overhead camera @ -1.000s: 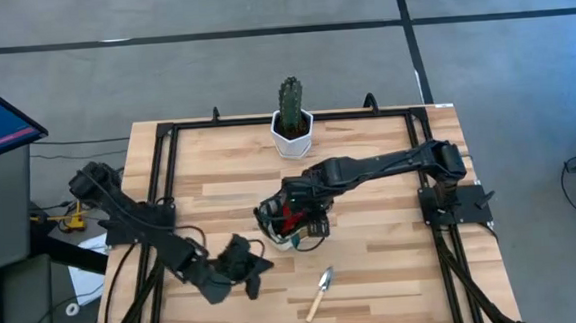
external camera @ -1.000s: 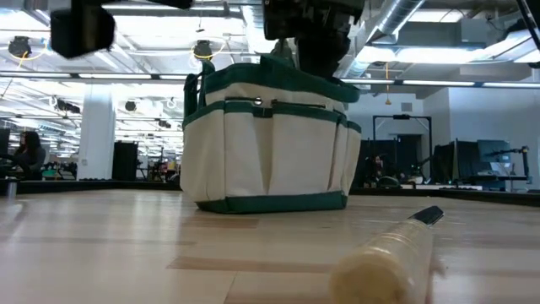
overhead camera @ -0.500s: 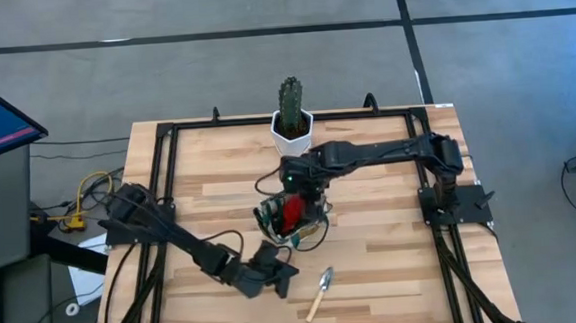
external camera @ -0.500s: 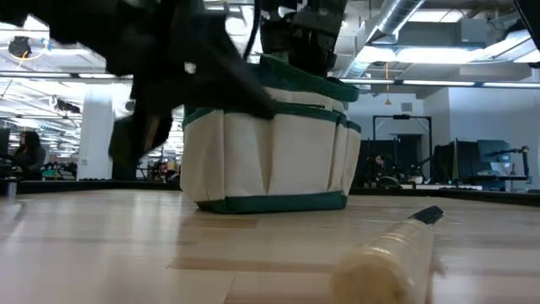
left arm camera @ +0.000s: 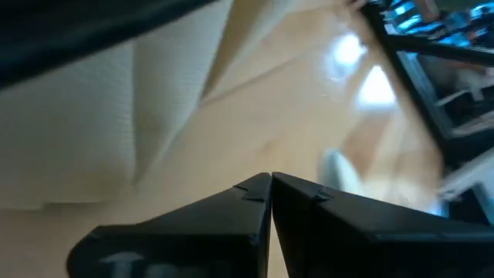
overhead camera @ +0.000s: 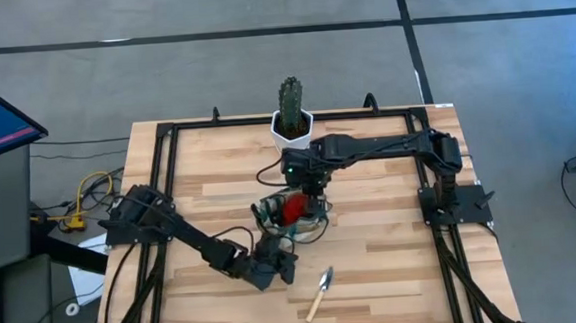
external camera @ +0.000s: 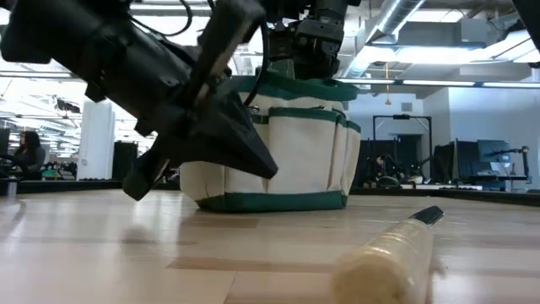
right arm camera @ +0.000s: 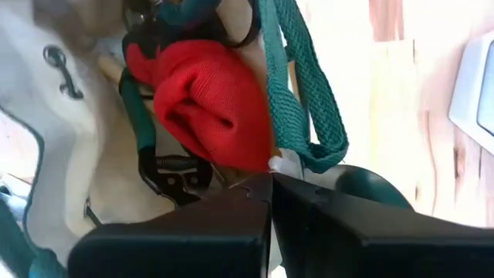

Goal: Pick & Place Garden tools in Gardening bag
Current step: Adjust the gardening bag

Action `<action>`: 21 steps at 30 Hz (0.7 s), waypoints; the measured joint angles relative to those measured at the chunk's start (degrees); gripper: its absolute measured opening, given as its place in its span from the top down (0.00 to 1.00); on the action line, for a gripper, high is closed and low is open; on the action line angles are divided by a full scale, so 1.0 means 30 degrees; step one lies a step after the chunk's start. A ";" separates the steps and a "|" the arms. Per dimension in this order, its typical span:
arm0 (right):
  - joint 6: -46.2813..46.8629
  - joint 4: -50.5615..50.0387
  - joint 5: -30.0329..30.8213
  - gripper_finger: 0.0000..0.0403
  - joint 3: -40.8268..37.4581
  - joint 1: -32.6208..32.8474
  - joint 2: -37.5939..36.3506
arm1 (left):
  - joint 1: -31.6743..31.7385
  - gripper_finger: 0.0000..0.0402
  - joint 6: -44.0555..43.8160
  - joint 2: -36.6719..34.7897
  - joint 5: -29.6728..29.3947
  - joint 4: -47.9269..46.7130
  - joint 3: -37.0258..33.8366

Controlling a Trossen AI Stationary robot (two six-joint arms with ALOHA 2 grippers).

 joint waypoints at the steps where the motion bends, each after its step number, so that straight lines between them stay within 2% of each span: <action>1: 0.0006 -0.0091 0.0000 1.00 0.0000 -0.0008 -0.0002 | 0.0065 1.00 -0.0009 0.0000 -0.0006 -0.0415 0.0000; 9: 0.0015 -0.0451 0.0000 1.00 0.0000 -0.0001 0.0000 | 0.0127 1.00 -0.1982 -0.0007 -0.0029 -0.4479 0.0000; 21: 0.0059 -0.0425 0.0000 1.00 0.0000 -0.0015 0.0007 | 0.1644 1.00 -0.1663 -0.0182 -0.0086 -0.4834 -0.0665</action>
